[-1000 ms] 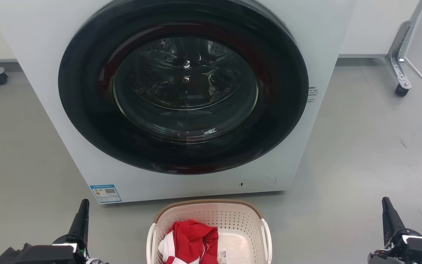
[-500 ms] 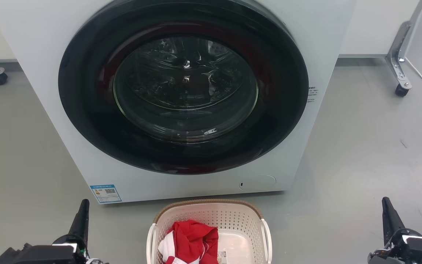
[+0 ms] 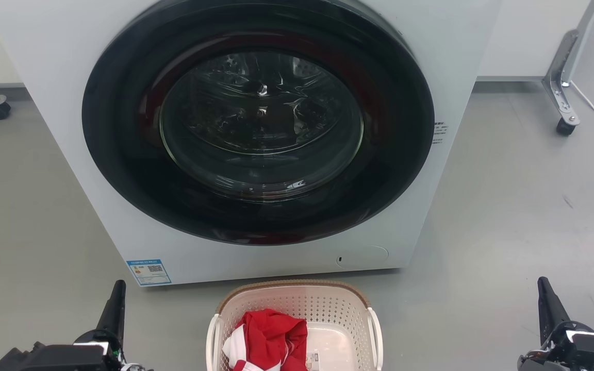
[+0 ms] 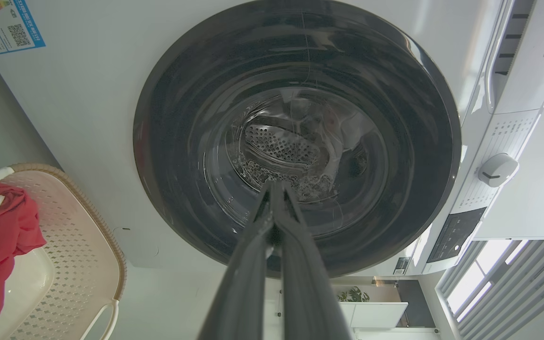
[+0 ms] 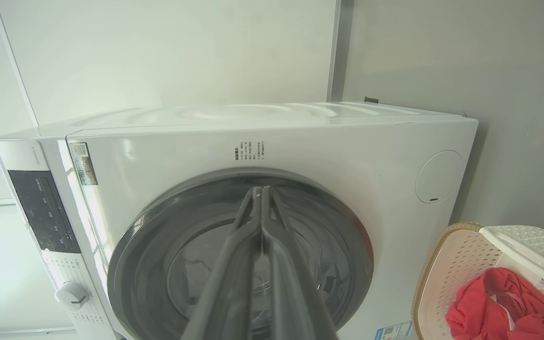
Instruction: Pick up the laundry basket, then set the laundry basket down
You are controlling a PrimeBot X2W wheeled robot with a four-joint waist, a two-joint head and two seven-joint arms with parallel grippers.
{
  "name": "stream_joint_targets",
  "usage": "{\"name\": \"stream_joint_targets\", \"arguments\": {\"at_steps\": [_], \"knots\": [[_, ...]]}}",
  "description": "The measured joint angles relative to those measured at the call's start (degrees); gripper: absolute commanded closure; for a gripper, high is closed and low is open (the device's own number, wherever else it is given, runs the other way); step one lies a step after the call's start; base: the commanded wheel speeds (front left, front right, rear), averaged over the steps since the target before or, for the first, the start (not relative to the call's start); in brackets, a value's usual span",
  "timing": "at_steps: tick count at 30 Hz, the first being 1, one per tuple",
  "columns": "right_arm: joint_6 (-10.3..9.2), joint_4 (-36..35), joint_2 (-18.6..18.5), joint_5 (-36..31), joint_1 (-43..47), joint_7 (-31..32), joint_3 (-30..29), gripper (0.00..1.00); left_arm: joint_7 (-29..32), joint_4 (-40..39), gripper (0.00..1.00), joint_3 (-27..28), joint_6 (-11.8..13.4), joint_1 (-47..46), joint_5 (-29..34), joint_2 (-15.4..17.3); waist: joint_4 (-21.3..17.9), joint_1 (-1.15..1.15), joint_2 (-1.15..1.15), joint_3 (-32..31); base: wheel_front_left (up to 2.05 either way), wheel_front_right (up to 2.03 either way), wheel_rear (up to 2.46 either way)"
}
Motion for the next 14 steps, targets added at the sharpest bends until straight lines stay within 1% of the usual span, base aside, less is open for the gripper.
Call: {"name": "stream_joint_targets", "arguments": {"at_steps": [14], "knots": [[0.0,0.0,0.01,0.0,0.0,0.0,0.0,1.0,0.0,0.03,1.0,0.0,0.0,0.0,0.0,0.0,0.0,0.0,0.0,0.0,0.0,0.0,0.0]]}}
